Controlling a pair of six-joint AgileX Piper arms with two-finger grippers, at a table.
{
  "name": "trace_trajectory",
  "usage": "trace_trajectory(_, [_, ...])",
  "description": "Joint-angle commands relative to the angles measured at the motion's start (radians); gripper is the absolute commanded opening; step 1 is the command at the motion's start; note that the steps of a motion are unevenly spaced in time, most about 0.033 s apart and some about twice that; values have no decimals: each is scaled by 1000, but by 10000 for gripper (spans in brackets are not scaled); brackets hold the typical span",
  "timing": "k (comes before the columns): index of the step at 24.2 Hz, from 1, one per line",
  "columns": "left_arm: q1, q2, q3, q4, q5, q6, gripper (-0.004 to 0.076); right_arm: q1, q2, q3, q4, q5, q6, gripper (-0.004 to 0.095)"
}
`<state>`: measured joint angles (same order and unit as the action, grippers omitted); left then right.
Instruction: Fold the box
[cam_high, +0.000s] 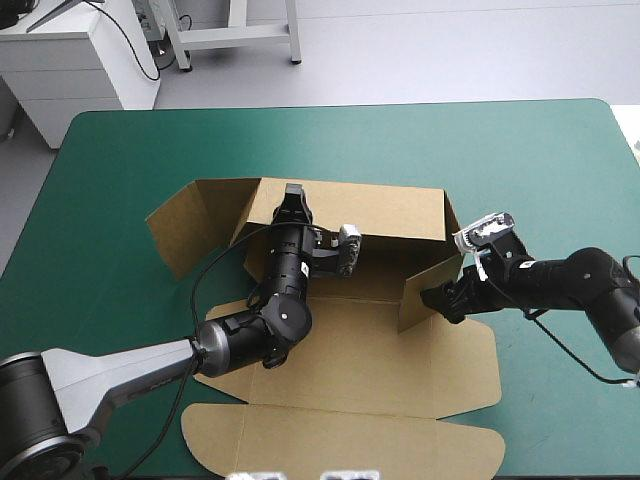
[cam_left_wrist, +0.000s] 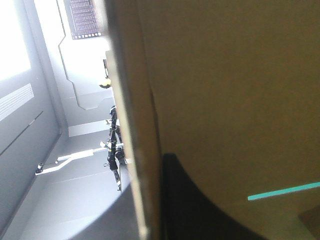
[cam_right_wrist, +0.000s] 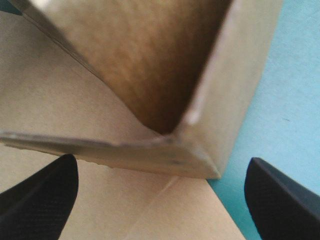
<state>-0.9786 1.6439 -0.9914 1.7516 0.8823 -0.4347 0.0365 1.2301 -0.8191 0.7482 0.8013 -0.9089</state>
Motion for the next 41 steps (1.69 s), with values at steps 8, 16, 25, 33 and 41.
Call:
trace_trajectory(8, [0,-33,-9,-15,45,7,-8,28,-53,148,309,-268,-188,838])
trace_trajectory(16, [0,-33,-9,-8,45,7,-8,314,-44,162,324,-743,-183,837])
trace_trajectory(25, [0,-33,-9,-8,40,7,-8,331,29,162,430,-801,-183,496])
trace_trajectory(33, [0,-33,-9,-7,40,7,-8,331,1,162,437,-779,-187,-1])
trace_trajectory(41, [0,-33,-9,-7,36,7,-8,331,1,160,437,-743,-192,-3])
